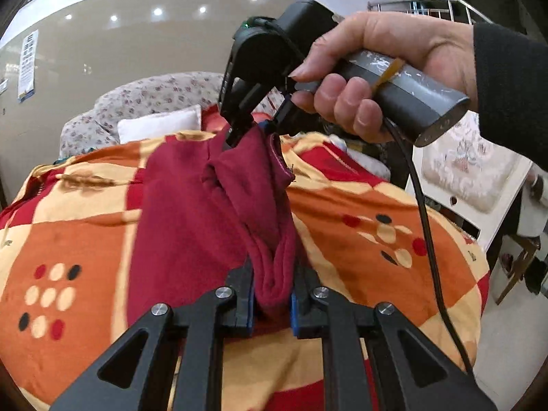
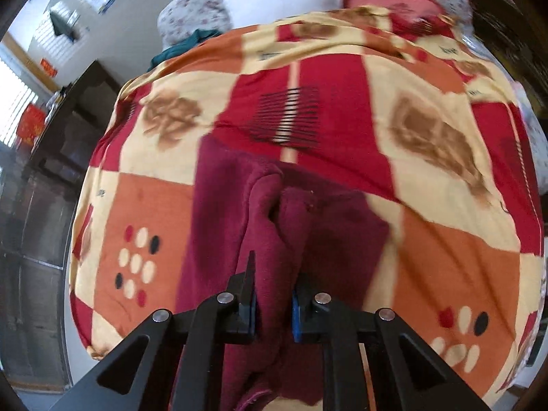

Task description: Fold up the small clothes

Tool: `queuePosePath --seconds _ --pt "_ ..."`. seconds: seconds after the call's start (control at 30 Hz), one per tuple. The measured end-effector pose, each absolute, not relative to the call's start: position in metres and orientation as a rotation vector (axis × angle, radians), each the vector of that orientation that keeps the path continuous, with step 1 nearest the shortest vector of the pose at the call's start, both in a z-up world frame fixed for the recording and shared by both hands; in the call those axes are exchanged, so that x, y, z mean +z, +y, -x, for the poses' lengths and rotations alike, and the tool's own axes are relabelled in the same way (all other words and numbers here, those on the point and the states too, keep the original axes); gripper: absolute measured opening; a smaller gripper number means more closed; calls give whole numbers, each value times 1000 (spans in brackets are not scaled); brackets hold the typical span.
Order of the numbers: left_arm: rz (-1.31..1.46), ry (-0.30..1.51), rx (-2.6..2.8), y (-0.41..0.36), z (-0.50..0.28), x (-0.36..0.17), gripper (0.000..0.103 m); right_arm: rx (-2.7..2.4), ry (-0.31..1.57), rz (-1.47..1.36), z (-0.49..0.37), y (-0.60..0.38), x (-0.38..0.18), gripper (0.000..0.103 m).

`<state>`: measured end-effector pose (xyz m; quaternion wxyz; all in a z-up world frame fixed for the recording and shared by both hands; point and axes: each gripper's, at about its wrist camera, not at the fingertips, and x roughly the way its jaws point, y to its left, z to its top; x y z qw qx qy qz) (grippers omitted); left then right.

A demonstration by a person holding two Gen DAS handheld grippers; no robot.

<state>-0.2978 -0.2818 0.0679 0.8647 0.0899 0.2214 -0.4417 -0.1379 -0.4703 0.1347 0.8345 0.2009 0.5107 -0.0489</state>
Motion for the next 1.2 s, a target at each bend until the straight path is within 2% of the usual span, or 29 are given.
queuePosePath --seconds 0.13,0.2,0.3,0.4,0.5,0.63,0.7,0.73,0.8,0.87,1.03,1.1,1.2 --pt "-228 549 -919 -311 299 51 21 -99 1053 -449 140 -497 112 15" --pt "-212 603 -943 -315 298 45 34 -109 1058 -458 135 -507 95 17" --pt "-174 667 -993 -311 299 41 43 -161 1024 -506 133 -525 74 23" --pt "-112 708 -1049 -289 303 45 45 -162 937 -610 142 -539 70 24" --pt "-93 721 -1058 -256 297 52 45 -208 806 -591 165 -538 97 26" --pt "-60 733 -981 -206 264 62 45 -120 714 -404 211 -502 142 31" --pt "-61 719 -937 -192 247 67 44 -58 697 -196 236 -461 154 46" --pt "-41 724 -923 -185 235 68 42 -27 692 -98 249 -439 154 48" --pt "-11 752 -944 -184 225 67 26 8 690 50 270 -401 146 48" --pt "5 794 -976 -192 214 62 20 83 696 120 285 -373 132 48" --pt "4 892 -978 -211 207 31 20 127 754 298 283 -344 79 47" --pt "-13 886 -983 -212 212 25 19 47 784 315 274 -358 60 43" --pt "-75 853 -987 -215 222 12 14 62 795 275 271 -375 39 43"
